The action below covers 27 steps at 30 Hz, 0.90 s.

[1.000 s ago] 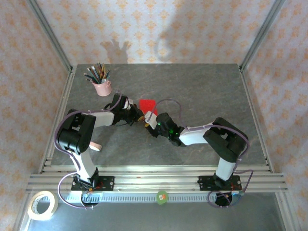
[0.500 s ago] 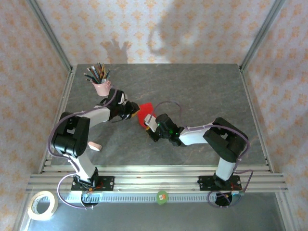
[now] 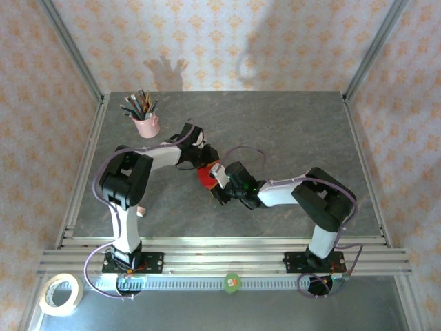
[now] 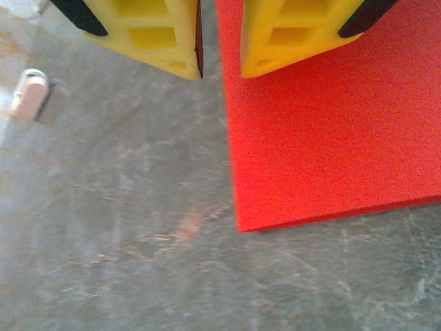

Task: Fold a paper plane with a square sheet of paper (pick it up from the middle)

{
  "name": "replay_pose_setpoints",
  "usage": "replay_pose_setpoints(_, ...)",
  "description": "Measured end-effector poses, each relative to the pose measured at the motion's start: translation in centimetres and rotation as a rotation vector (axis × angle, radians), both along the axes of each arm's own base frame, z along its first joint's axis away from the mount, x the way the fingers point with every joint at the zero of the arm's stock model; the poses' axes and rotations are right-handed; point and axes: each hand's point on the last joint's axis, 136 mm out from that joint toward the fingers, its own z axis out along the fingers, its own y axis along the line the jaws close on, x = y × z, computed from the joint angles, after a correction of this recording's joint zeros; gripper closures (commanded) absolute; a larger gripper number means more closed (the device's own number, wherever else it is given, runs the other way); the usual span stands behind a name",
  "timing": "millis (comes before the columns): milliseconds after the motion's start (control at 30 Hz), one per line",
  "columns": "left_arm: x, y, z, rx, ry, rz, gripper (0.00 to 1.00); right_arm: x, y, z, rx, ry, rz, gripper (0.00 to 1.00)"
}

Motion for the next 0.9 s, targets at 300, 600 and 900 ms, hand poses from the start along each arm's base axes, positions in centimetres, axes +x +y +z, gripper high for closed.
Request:
replay_pose_setpoints(300, 0.1, -0.7, -1.5, 0.055, 0.013, -0.051, 0.81, 1.3, -1.0, 0.3, 0.043, 0.067, -0.092, 0.92)
replay_pose_setpoints(600, 0.0, -0.8, -1.4, 0.062, 0.0, -0.074, 0.81, 2.6, -1.9, 0.5, 0.061, 0.095, -0.177, 0.93)
replay_pose_setpoints(900, 0.1, -0.9, -1.3, 0.059, 0.0, -0.076, 0.81, 4.4, -1.9, 1.6, 0.066, 0.072, -0.254, 0.92)
